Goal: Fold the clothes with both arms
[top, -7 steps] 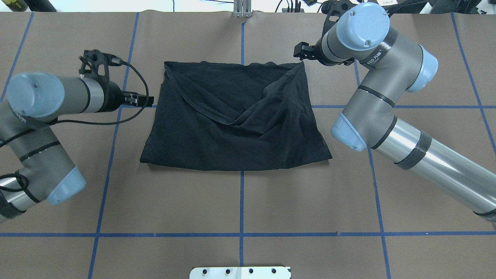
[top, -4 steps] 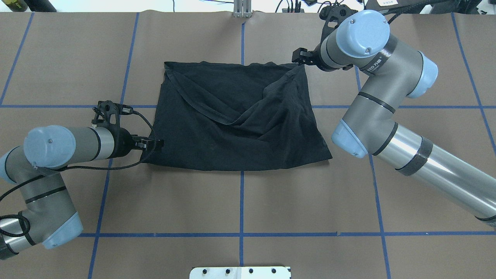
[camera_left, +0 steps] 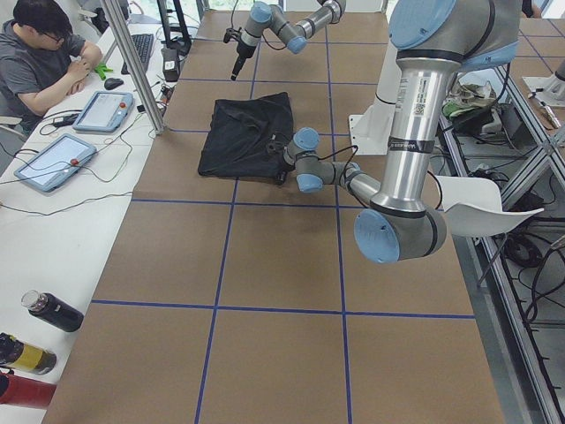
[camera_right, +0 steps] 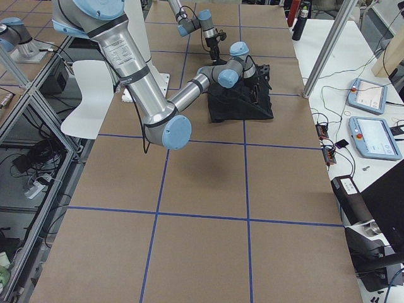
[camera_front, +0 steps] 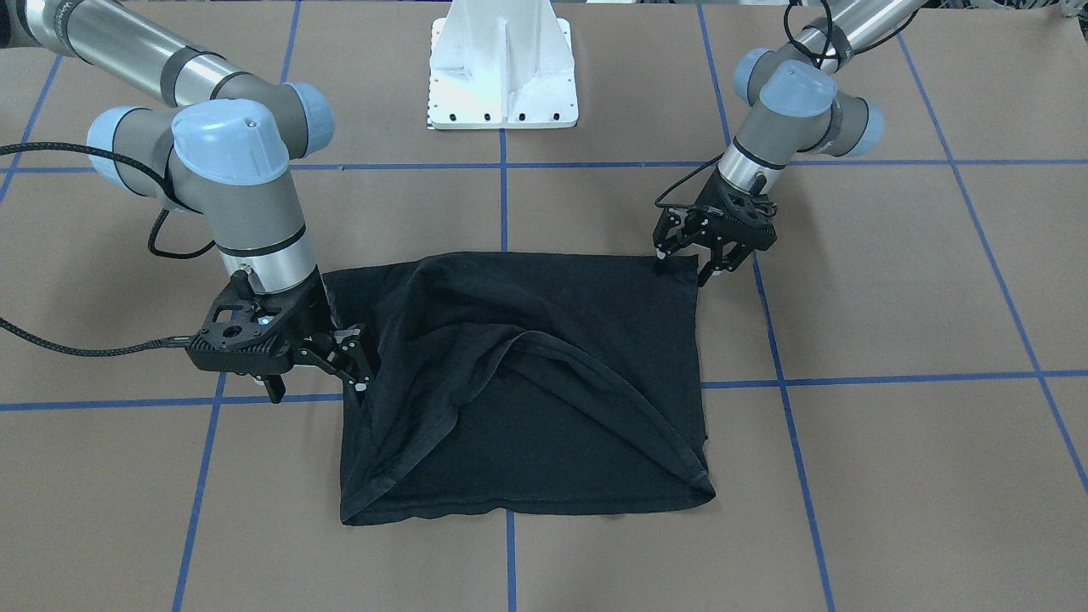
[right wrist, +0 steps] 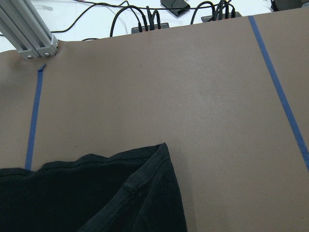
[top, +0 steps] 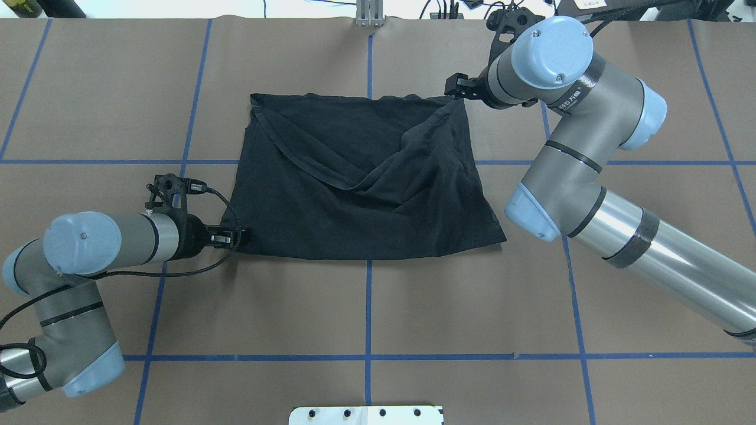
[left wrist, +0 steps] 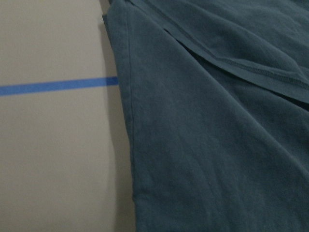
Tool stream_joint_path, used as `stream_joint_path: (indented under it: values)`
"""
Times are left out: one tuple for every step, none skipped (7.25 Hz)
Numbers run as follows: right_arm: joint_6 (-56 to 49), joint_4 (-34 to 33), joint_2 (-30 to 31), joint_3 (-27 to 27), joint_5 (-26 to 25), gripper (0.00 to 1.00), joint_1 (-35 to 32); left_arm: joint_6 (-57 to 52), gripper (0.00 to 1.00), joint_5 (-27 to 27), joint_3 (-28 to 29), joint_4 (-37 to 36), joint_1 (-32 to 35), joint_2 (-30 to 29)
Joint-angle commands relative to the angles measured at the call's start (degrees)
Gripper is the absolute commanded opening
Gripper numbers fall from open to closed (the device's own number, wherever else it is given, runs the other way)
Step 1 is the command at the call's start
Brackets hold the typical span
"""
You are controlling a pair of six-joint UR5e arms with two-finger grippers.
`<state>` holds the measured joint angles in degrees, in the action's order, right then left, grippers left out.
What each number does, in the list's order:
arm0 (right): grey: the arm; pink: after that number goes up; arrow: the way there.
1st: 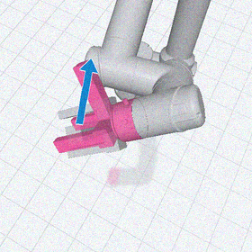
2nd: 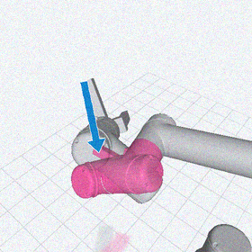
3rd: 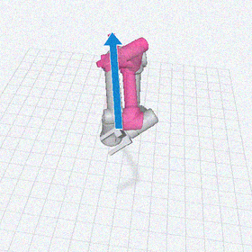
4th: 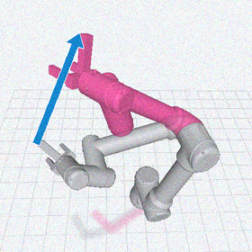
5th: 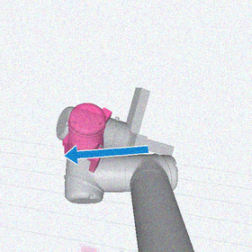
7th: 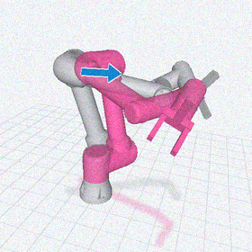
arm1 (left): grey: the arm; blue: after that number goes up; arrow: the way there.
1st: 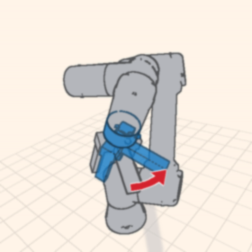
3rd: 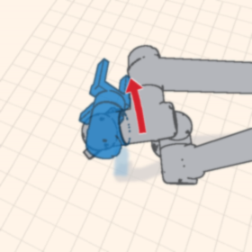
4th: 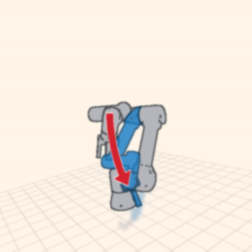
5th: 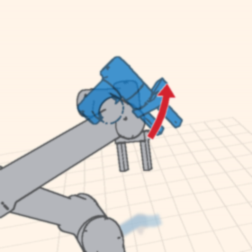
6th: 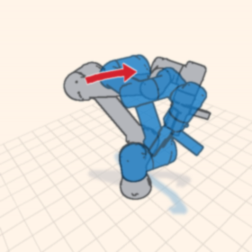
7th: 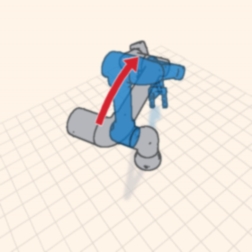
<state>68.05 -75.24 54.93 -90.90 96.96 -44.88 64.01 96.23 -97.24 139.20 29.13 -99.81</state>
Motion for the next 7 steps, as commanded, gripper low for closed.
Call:
stream_joint_path:
  values:
    - [0.6,0.0,0.0,-0.1,-0.1,1.00,0.6,0.1,0.00,0.0,-0.3,-0.1,0.0,1.1]
    - [0.7,0.1,0.0,-0.1,-0.2,1.00,1.2,-0.4,0.00,0.1,-1.5,-0.5,0.0,1.4]
    - [0.7,0.1,-0.1,-0.1,-0.5,1.00,2.0,-1.5,0.00,0.1,-2.1,-0.9,0.2,1.3]
    - [0.8,0.1,-0.3,-0.1,-0.9,1.00,2.6,-6.1,0.00,-0.2,-1.5,-0.9,3.1,1.1]
    - [0.8,0.1,-0.5,-0.3,-0.9,1.00,3.0,-11.8,0.00,-0.1,-0.1,-1.6,8.4,0.3]
    - [0.8,0.1,-0.4,-0.9,-1.4,1.00,3.6,-14.5,0.00,0.0,3.2,-1.7,13.3,-2.6]
    - [1.2,0.1,-0.4,-1.2,-2.2,1.00,4.3,-16.2,0.00,0.0,12.0,-1.7,16.8,-10.1]
